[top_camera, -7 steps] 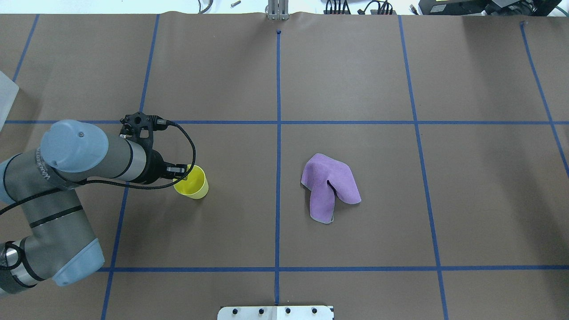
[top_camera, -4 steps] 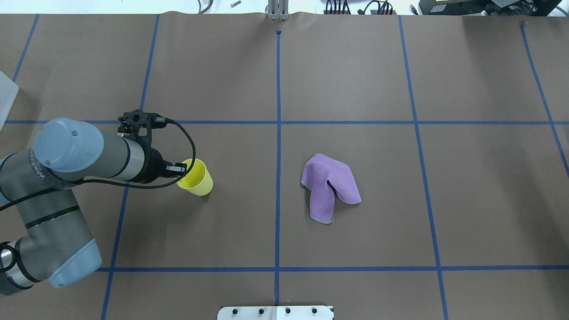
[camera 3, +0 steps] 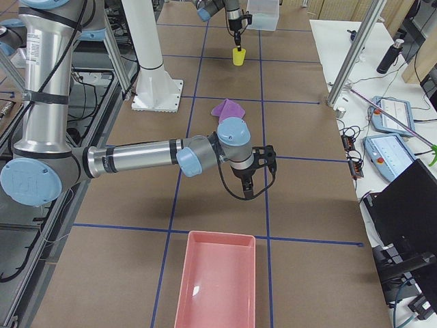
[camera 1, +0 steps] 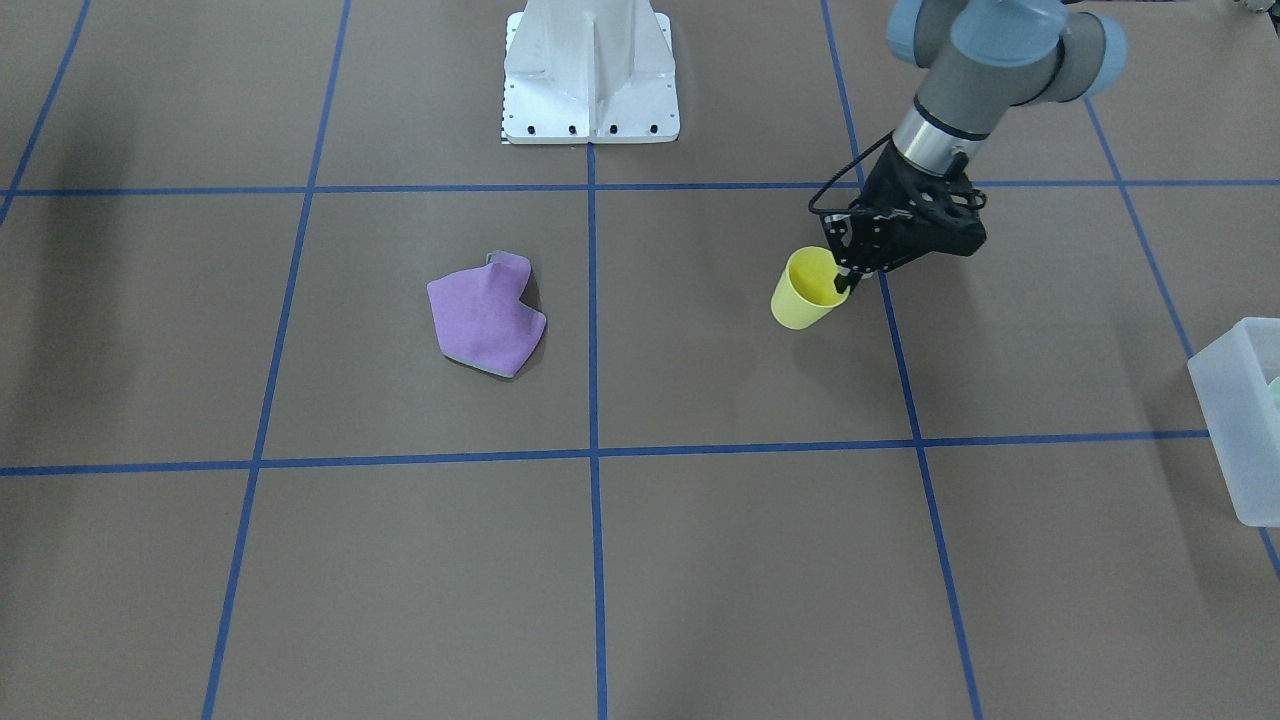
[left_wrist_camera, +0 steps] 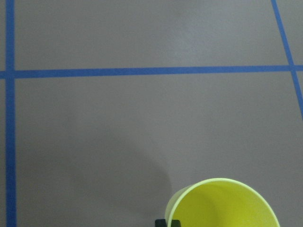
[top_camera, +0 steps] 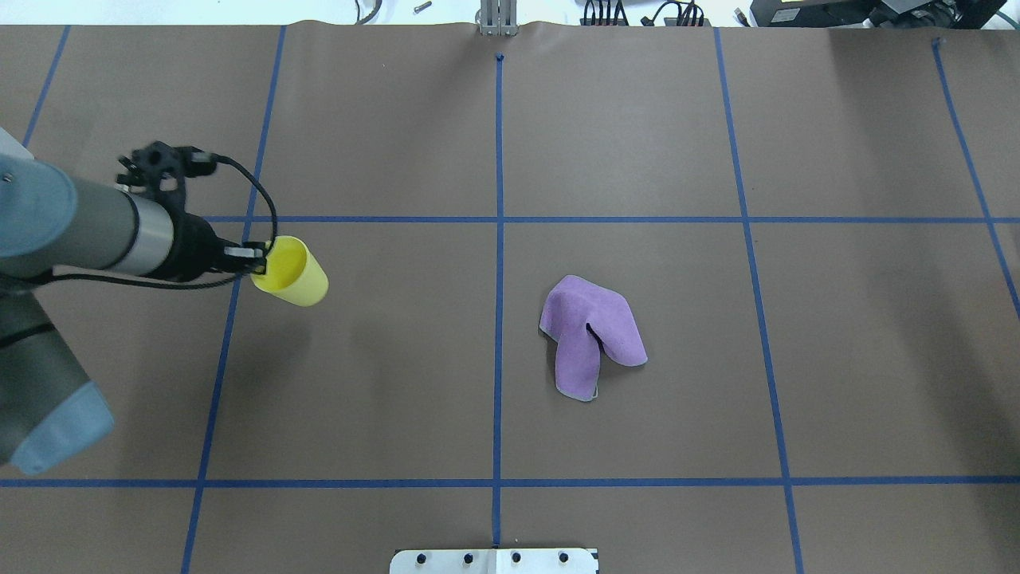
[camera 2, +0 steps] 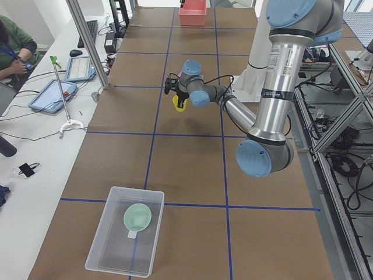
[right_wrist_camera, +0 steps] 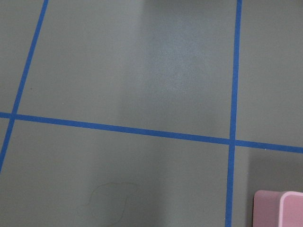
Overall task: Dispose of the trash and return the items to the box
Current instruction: 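Carry the yellow cup with the left gripper into the bowl in the bin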
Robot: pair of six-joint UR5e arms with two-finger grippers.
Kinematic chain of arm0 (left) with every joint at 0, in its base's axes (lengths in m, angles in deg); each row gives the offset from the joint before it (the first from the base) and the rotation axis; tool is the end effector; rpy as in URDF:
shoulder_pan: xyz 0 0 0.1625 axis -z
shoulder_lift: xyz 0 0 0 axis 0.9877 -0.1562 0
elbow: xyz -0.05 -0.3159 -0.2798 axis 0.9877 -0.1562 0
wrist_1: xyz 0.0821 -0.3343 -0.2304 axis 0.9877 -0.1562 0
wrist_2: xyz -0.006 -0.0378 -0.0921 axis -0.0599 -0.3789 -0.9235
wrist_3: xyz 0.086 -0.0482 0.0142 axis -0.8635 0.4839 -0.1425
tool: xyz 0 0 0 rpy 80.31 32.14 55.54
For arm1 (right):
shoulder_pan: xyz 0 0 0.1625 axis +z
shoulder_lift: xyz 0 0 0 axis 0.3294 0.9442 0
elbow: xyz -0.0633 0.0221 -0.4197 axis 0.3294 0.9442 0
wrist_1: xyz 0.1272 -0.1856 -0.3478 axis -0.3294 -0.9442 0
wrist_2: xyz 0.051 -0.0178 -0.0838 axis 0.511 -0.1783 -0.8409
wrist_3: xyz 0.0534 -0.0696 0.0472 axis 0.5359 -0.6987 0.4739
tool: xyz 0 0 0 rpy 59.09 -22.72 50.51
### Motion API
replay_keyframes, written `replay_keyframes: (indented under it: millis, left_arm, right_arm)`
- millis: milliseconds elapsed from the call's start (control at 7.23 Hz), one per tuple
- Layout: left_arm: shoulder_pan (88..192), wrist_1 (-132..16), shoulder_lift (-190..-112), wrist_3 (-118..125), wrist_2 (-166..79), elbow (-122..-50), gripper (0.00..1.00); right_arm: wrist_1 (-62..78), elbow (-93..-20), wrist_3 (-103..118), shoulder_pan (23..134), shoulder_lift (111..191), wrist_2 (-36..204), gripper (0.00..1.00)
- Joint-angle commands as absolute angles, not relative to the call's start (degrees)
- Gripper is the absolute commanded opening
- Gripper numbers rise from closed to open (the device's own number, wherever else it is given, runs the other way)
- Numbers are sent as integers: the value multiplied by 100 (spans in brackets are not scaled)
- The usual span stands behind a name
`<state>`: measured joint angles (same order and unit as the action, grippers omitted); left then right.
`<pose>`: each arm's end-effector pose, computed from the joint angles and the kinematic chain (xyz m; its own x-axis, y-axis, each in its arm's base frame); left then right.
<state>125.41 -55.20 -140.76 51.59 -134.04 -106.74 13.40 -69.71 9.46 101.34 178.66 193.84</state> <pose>0.3173 -0.4444 0.3471 0.5559 0.0435 -0.8301 0.1944 0.9641 0.1807 0.0030 -0.4574 0.5446 0.6888 -0.1127 0.7161 -0.0980 0.9643 0.2460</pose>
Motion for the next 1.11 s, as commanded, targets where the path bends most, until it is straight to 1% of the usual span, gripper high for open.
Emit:
replay_keyframes:
  millis: [0, 138, 277, 415, 553, 691, 830, 968]
  left_arm:
    - [13939, -5519, -13630, 4034, -14017, -10380, 0]
    - [14633, -5502, -13576, 3243, -14263, -10030, 0]
    - [15336, -5528, -13575, 2495, -14631, -9479, 0]
    - [16074, -5528, -13671, 1348, -14878, -8742, 0]
    - [16743, -5528, -14029, 336, -15142, -7874, 0]
    - [17202, -5528, -14450, -571, -15327, -6908, 0]
    - [17363, -5537, -14698, -1032, -15329, -6263, 0]
    - [17365, -5598, -14683, -1063, -15320, -6091, 0]
  right_arm:
    - [1339, -6966, 946, 10124, 17875, 19391, 100]
    - [1339, -6966, 946, 10115, 17875, 19382, 100]
    - [1339, -6966, 955, 10106, 17875, 19382, 100]
    - [1339, -6966, 955, 10080, 17875, 19382, 100]
    - [1347, -6966, 955, 10080, 17866, 19382, 100]
    - [1347, -6966, 955, 10080, 17875, 19382, 100]
    - [1347, -6966, 955, 10080, 17875, 19382, 100]
    - [1347, -6966, 946, 10080, 17866, 19382, 100]
